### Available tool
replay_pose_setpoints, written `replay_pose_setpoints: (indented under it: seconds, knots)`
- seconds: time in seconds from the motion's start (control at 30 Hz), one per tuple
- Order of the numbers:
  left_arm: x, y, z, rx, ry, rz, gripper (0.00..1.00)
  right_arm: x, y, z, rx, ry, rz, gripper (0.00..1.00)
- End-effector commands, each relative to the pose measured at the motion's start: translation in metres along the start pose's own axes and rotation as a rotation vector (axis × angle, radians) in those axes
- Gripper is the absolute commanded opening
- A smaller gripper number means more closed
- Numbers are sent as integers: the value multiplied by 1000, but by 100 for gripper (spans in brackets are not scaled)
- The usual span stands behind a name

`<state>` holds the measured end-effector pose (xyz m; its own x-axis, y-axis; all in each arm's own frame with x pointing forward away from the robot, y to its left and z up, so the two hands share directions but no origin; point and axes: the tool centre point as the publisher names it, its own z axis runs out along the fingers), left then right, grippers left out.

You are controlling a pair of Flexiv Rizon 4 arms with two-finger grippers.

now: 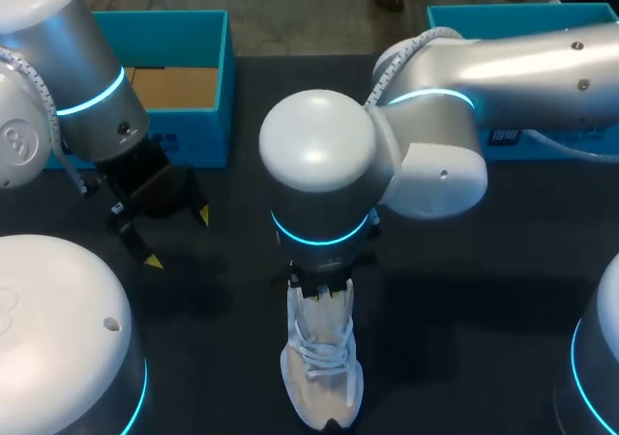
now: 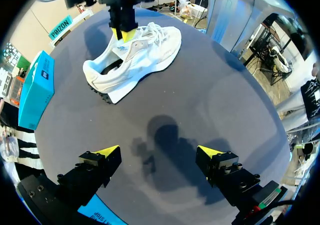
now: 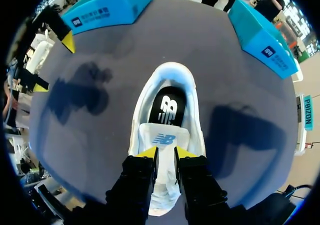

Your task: Take the shoe out of the shoebox, open the shoe tongue, remove and reinsert the insole, then place the shoe into the shoebox

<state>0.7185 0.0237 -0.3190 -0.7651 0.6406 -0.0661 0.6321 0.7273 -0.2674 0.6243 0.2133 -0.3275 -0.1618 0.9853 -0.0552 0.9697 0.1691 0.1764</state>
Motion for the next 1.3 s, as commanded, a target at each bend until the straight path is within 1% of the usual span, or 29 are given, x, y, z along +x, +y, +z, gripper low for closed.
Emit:
replay_pose_setpoints:
  seconds: [0.03, 0.2, 0.3, 0.47, 0.53, 0.6, 0.63, 0.67, 0.7, 0.73, 0.8, 0.87, 0.93, 1.03, 1.1, 1.3]
  knots:
    - [0, 0, 0, -2, 1, 0, 100, 6, -6, 13, -2, 19, 91, 21]
    - [0, 0, 0, -2, 1, 0, 100, 6, -3, 31, 27, 43, 90, 22]
    - [0, 0, 0, -2, 1, 0, 100, 5, -2, 34, 31, 54, 84, 22]
    - [0, 0, 0, -2, 1, 0, 100, 3, -1, 9, 2, 51, 27, 23]
    - [0, 0, 0, -2, 1, 0, 100, 3, 0, -3, -6, 75, -40, 27]
    - [0, 0, 0, -2, 1, 0, 100, 3, 2, -15, 1, 103, -129, 38]
    - [0, 0, 0, -2, 1, 0, 100, 4, 3, -19, 11, 109, -185, 43]
    - [0, 0, 0, -2, 1, 0, 100, 5, 5, -23, 19, 137, -259, 47]
    - [0, 0, 0, -2, 1, 0, 100, 6, 6, -27, 20, 174, -339, 72]
    - [0, 0, 0, -2, 1, 0, 100, 6, 8, -29, 6, 213, -395, 100]
    - [0, 0, 0, -2, 1, 0, 100, 4, 11, -33, 6, 288, -540, 100]
    - [0, 0, 0, -2, 1, 0, 100, 3, 14, -36, 6, 295, -615, 100]
    - [0, 0, 0, -2, 1, 0, 100, 2, 16, -39, 26, 305, -720, 100]
    - [0, 0, 0, -2, 1, 0, 100, -1, 19, -44, -22, 371, -876, 100]
    - [0, 0, 0, -2, 1, 0, 100, -5, 19, -42, -42, 436, -1047, 100]
    - [0, 0, 0, -2, 1, 0, 100, -5, 19, -42, -42, 436, -1047, 100]
